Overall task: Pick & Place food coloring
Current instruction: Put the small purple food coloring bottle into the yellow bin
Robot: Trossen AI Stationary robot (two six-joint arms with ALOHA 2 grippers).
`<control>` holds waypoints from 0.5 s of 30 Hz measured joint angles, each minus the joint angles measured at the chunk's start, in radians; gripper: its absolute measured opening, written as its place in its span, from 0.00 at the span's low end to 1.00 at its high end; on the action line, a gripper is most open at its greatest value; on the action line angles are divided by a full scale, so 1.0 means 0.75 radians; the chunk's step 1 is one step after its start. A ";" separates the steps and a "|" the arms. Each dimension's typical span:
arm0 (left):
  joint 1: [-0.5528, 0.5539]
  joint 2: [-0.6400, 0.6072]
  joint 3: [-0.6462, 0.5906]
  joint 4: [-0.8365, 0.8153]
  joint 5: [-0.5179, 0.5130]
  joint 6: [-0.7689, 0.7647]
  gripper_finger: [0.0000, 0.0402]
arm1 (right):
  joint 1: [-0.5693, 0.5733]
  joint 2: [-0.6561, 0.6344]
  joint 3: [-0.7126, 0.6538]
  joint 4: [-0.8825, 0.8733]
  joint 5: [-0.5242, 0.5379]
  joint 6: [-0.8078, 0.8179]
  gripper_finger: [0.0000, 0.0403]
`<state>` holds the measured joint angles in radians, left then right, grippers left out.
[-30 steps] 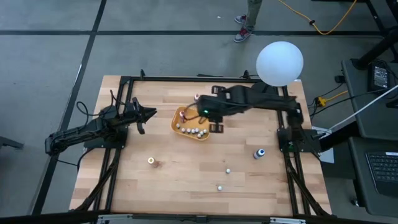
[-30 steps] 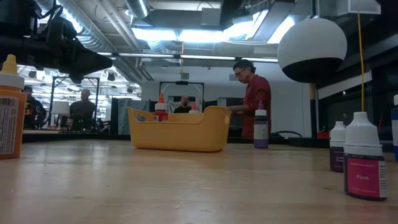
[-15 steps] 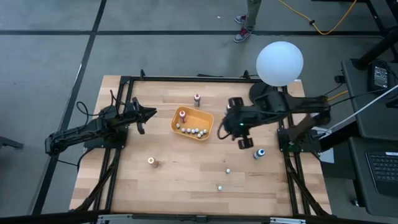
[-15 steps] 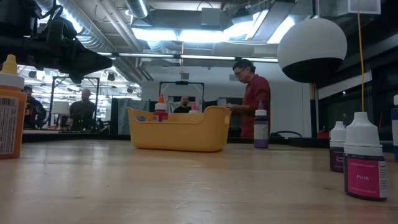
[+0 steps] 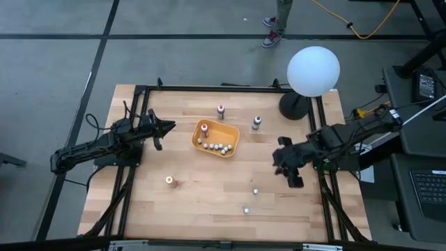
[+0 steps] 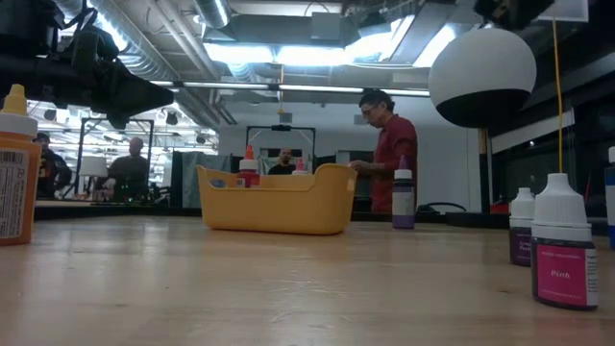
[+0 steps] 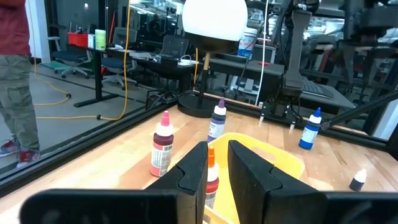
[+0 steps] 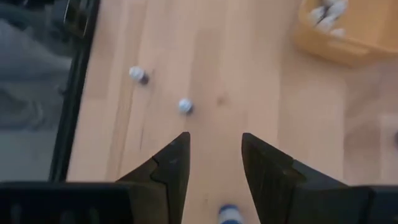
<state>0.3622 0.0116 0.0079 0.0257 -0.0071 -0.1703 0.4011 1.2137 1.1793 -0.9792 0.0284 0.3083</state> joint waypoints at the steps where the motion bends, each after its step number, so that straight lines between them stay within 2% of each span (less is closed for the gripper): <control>1: 0.000 0.000 0.000 0.000 0.000 0.000 0.14 | 0.017 -0.001 -0.009 -0.005 0.001 -0.011 0.36; 10: 0.000 0.001 0.000 0.000 0.000 0.000 0.15 | 0.055 0.004 -0.013 0.055 0.006 -0.363 0.36; 15: 0.000 0.000 0.000 0.000 0.000 0.000 0.14 | 0.033 0.007 -0.034 0.151 0.005 -0.417 0.38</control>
<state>0.3620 0.0116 0.0082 0.0254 -0.0071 -0.1703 0.4256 1.2190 1.1540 -0.8661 0.0319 -0.0048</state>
